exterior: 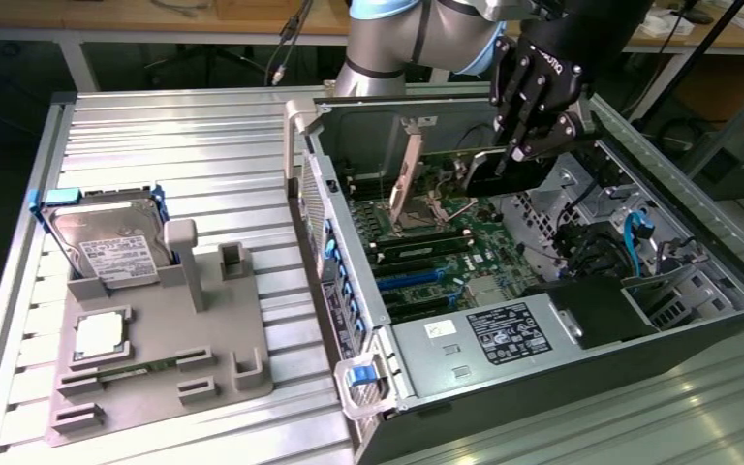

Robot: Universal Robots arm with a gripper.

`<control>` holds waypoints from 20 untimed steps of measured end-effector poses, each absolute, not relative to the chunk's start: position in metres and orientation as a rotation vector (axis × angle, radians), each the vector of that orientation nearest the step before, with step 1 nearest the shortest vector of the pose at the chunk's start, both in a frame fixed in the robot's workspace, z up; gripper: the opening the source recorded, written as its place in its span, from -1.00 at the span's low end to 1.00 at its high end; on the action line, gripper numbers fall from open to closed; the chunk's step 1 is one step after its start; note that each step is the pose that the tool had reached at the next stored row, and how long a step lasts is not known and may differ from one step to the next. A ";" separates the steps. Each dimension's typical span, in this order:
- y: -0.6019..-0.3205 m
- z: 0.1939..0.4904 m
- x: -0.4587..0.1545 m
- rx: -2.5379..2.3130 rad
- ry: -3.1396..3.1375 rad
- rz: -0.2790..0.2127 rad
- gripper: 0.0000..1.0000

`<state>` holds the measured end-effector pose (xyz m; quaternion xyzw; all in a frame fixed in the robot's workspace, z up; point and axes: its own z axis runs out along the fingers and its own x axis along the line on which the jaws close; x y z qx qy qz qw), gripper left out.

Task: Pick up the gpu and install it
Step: 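Insert the gpu into the slot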

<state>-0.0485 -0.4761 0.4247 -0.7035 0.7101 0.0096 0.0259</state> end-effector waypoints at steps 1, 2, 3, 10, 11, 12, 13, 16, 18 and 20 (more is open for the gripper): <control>-0.476 0.425 -0.049 -2.175 2.195 0.030 -0.47; -0.476 0.425 -0.049 -2.174 2.195 0.030 -0.47; -0.476 0.425 -0.048 -2.174 2.195 0.030 -0.47; -0.474 0.423 -0.049 -2.174 2.195 0.030 -0.47; -0.474 0.423 -0.049 -2.174 2.194 0.030 -0.47; -0.474 0.423 -0.049 -2.174 2.195 0.030 -0.47; -0.474 0.422 -0.049 -2.174 2.195 0.030 -0.47; -0.473 0.422 -0.049 -2.174 2.195 0.030 -0.47; -0.473 0.421 -0.049 -2.174 2.195 0.030 -0.47; -0.473 0.421 -0.049 -2.174 2.195 0.030 -0.47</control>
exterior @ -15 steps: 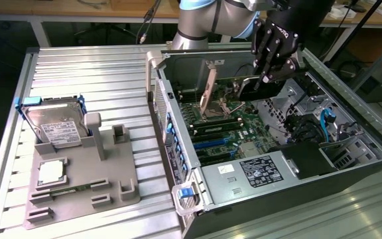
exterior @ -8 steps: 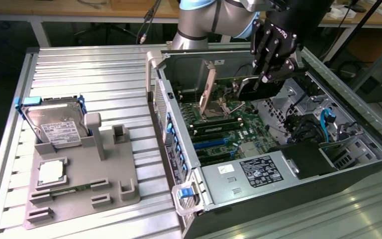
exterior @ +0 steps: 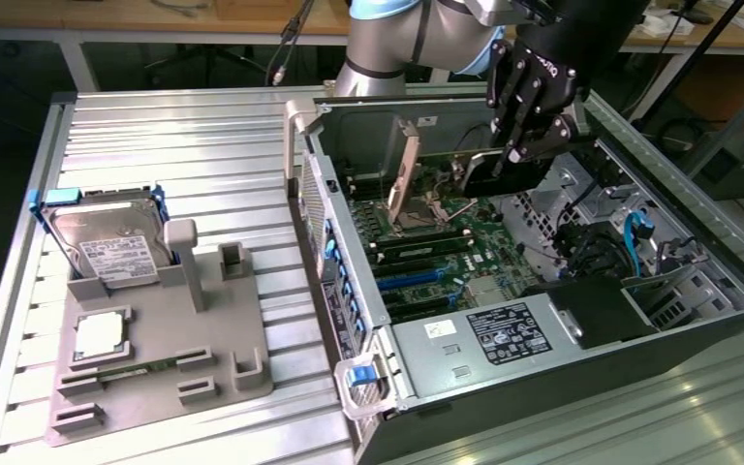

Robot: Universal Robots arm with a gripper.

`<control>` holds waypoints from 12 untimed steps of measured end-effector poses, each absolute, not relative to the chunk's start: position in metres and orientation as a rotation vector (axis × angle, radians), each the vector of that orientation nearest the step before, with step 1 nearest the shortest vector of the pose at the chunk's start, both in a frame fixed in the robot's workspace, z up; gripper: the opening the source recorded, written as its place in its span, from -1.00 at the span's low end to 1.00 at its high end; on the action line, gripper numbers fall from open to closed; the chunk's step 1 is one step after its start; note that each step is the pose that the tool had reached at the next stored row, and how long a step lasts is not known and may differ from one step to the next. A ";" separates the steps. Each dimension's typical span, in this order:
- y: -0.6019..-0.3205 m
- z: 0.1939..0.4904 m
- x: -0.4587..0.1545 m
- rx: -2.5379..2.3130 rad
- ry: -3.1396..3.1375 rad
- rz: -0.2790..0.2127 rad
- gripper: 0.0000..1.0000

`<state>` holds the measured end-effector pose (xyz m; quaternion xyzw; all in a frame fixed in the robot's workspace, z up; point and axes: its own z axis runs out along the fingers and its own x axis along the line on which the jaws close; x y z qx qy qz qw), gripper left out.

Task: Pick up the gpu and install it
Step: 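Insert the gpu into the slot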

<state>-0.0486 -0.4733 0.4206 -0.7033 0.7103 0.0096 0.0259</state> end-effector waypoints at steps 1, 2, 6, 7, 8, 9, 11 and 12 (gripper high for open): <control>-0.473 0.420 -0.049 -2.174 2.195 0.029 -0.47; -0.473 0.420 -0.049 -2.174 2.195 0.030 -0.47; -0.473 0.419 -0.049 -2.173 2.196 0.030 -0.47; -0.473 0.419 -0.049 -2.173 2.196 0.030 -0.47; -0.473 0.419 -0.049 -2.173 2.196 0.030 -0.47; -0.473 0.419 -0.049 -2.173 2.196 0.030 -0.47; -0.473 0.418 -0.049 -2.173 2.196 0.030 -0.47; -0.473 0.418 -0.049 -2.173 2.196 0.030 -0.47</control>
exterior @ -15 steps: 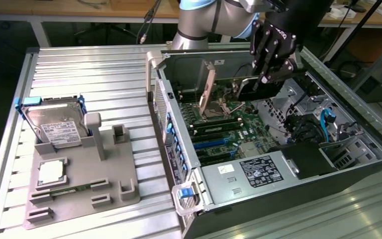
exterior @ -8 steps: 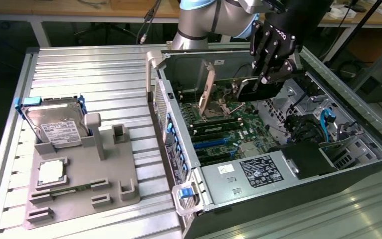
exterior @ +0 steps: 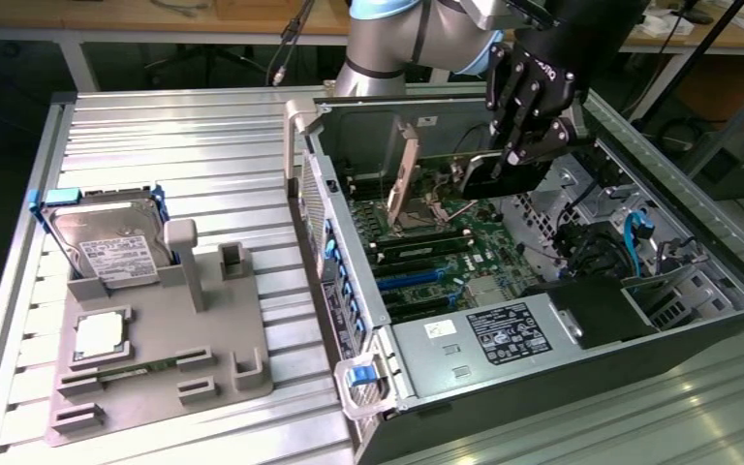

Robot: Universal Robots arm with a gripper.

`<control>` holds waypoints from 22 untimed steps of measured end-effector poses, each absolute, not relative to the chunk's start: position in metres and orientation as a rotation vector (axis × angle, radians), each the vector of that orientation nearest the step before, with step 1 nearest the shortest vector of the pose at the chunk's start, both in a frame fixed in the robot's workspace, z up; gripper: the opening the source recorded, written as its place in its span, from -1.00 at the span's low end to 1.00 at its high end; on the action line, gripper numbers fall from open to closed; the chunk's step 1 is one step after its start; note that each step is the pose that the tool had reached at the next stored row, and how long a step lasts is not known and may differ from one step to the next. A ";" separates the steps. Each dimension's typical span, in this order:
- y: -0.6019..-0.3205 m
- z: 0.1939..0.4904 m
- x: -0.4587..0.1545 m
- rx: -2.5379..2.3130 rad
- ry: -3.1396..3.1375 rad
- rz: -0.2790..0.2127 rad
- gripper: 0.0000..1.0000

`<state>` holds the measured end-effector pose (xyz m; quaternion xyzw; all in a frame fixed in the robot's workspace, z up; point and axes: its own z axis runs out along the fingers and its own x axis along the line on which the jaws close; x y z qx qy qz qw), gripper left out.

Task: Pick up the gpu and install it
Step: 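Insert the gpu into the slot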

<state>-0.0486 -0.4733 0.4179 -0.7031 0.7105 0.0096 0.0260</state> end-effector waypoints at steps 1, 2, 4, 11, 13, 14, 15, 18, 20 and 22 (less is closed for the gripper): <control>-0.473 0.418 -0.049 -2.173 2.196 0.030 -0.47; -0.473 0.418 -0.049 -2.173 2.196 0.030 -0.47; -0.473 0.417 -0.049 -2.173 2.196 0.030 -0.47; -0.473 0.415 -0.049 -2.173 2.196 0.030 -0.47; -0.473 0.414 -0.049 -2.173 2.196 0.030 -0.47; -0.473 0.414 -0.049 -2.173 2.196 0.030 -0.47; -0.473 0.414 -0.049 -2.173 2.196 0.030 -0.47; -0.473 0.414 -0.049 -2.173 2.196 0.030 -0.47; -0.473 0.413 -0.049 -2.173 2.196 0.030 -0.47; -0.473 0.413 -0.049 -2.173 2.196 0.030 -0.47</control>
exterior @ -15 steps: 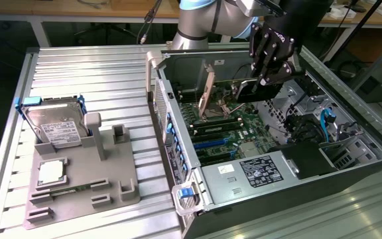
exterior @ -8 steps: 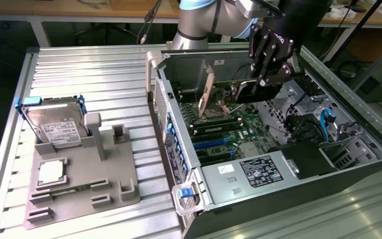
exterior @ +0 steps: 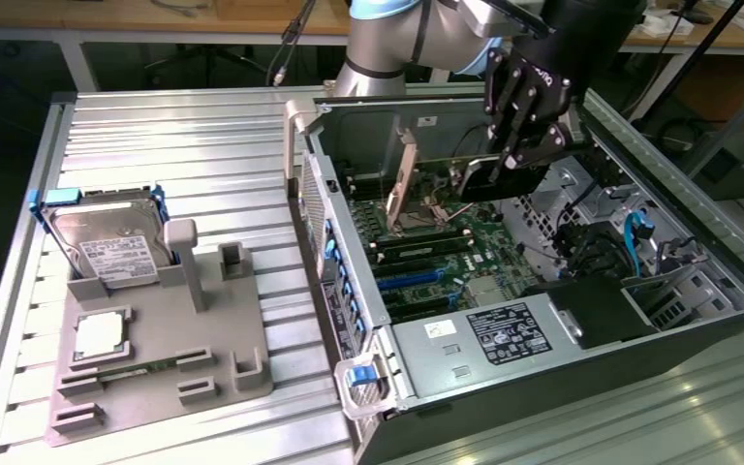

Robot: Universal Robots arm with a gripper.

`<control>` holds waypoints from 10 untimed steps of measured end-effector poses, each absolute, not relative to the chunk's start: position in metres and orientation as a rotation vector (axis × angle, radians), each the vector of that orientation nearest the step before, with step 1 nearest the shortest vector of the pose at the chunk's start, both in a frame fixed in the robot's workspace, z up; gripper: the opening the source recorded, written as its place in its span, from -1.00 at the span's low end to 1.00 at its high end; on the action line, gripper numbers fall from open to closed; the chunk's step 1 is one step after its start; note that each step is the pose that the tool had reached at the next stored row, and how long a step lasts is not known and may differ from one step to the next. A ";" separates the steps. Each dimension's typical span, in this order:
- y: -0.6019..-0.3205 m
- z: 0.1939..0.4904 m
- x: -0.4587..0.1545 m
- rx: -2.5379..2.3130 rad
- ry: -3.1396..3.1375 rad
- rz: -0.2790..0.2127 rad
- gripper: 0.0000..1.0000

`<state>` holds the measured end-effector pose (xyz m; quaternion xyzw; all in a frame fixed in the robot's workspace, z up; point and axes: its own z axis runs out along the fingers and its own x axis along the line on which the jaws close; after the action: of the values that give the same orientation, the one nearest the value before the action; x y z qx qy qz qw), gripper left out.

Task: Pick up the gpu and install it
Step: 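Insert the gpu into the slot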

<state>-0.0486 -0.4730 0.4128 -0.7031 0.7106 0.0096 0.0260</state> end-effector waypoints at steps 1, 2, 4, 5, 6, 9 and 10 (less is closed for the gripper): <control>-0.473 0.413 -0.049 -2.173 2.196 0.030 -0.47; -0.473 0.413 -0.049 -2.173 2.196 0.030 -0.47; -0.473 0.412 -0.049 -2.173 2.196 0.030 -0.47; -0.473 0.412 -0.049 -2.173 2.196 0.030 -0.47; -0.473 0.411 -0.049 -2.173 2.196 0.030 -0.47; -0.473 0.411 -0.049 -2.173 2.196 0.030 -0.47; -0.473 0.410 -0.049 -2.173 2.196 0.030 -0.47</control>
<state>-0.0486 -0.4730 0.4104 -0.7030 0.7106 0.0096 0.0261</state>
